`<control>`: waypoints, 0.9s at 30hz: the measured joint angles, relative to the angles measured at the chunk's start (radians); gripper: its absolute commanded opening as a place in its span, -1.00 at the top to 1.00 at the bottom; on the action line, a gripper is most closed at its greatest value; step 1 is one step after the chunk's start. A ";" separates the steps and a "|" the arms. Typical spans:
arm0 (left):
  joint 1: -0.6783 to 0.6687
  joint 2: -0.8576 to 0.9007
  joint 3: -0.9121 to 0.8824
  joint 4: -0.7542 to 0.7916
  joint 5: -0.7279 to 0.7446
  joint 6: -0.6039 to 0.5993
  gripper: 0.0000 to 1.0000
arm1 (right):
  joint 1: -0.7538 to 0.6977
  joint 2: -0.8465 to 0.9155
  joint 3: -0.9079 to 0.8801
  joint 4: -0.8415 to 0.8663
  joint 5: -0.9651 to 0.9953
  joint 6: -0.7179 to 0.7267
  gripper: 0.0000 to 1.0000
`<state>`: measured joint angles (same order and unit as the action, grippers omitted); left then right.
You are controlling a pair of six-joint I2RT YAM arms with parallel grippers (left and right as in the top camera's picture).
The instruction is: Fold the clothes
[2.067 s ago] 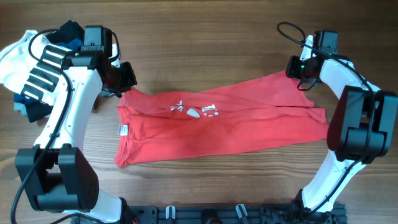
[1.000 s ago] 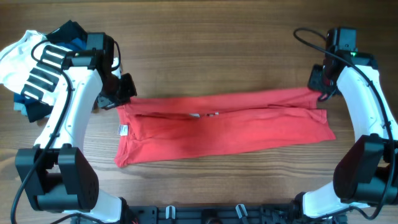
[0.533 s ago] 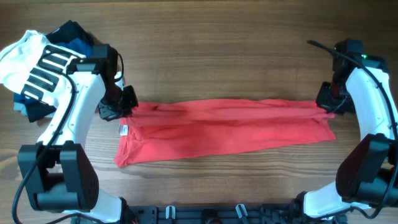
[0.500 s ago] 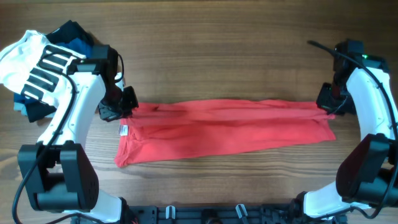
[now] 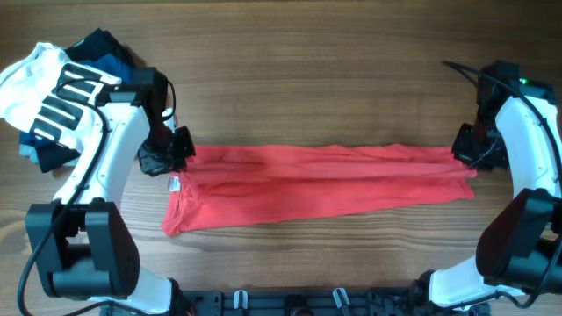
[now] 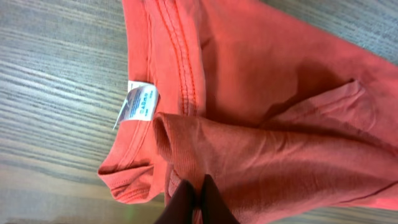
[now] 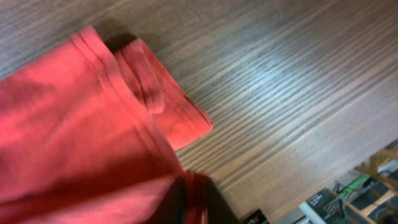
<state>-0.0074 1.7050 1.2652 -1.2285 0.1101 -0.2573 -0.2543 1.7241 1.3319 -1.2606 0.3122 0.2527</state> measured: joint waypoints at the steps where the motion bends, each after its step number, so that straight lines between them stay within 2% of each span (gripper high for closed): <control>1: 0.000 0.000 0.000 -0.011 0.000 0.002 0.38 | 0.000 0.000 0.000 -0.006 0.000 0.002 0.04; 8: 0.000 0.000 0.000 -0.092 0.000 0.001 0.39 | 0.000 0.000 0.000 -0.011 0.002 0.005 0.00; 9: 0.000 0.000 0.000 -0.100 0.000 0.001 0.38 | 0.000 0.000 0.000 -0.010 0.002 0.005 -0.08; 14: 0.000 0.000 0.000 -0.077 0.011 0.001 0.38 | 0.000 0.000 0.000 -0.002 -0.021 -0.001 -0.23; 18: 0.000 0.000 0.000 -0.022 0.068 0.001 0.39 | -0.002 0.000 0.000 0.010 -0.074 -0.027 -0.44; 21: -0.006 0.000 0.000 0.025 0.120 0.001 0.39 | -0.016 0.000 -0.007 0.037 -0.112 -0.042 -0.50; 27: -0.099 0.000 0.000 0.082 0.150 0.000 0.40 | -0.097 0.000 -0.135 0.172 -0.235 -0.102 -0.76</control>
<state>-0.1062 1.7050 1.2648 -1.1465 0.2600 -0.2573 -0.3515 1.7241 1.1973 -1.0885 0.0776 0.1509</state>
